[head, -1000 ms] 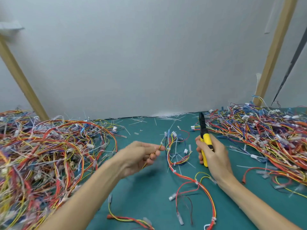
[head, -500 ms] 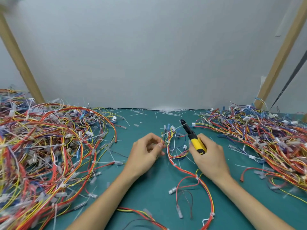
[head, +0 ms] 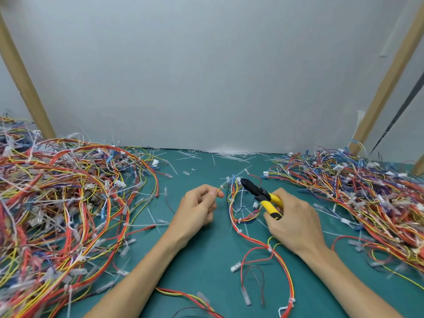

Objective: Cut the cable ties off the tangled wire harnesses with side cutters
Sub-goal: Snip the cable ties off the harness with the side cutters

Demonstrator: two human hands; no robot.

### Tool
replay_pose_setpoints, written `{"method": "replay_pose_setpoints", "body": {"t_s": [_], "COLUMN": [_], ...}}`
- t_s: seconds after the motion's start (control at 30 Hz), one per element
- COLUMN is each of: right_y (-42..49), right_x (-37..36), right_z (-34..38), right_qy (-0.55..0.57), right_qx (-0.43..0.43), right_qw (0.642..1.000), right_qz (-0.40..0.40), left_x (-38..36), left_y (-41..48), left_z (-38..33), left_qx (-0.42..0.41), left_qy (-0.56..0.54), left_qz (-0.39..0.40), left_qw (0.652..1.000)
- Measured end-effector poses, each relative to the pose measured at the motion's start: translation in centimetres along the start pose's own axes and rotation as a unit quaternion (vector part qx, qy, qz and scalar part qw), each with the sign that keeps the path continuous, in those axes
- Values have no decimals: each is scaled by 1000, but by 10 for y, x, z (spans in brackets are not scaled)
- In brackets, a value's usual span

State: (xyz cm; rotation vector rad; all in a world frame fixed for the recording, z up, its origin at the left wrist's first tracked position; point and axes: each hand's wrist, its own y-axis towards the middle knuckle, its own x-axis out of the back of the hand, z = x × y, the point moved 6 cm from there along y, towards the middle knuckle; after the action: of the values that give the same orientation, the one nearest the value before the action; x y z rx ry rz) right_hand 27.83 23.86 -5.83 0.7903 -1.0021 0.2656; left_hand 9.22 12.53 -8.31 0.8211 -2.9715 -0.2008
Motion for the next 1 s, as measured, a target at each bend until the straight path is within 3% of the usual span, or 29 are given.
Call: {"method": "replay_pose_setpoints", "body": {"t_s": [0.37,0.57,1.0], "right_y": [-5,-5,-6], "right_x": [2,-1,-2], "right_z": [17,19,19], "right_qy": [-60,-57,-47], "right_qx": [80,87,78], "right_qw": [995,995,996], "right_qz": [-5,12,21], "left_x": [-7,-13,-11], "left_y": [-8,-10,-9], "left_z": [-2,-6,-4], "left_qx": [-40,-61,-68], "left_qy": [76,124,133], "left_qz": [39,75,75], "left_qw": [996,988,986]}}
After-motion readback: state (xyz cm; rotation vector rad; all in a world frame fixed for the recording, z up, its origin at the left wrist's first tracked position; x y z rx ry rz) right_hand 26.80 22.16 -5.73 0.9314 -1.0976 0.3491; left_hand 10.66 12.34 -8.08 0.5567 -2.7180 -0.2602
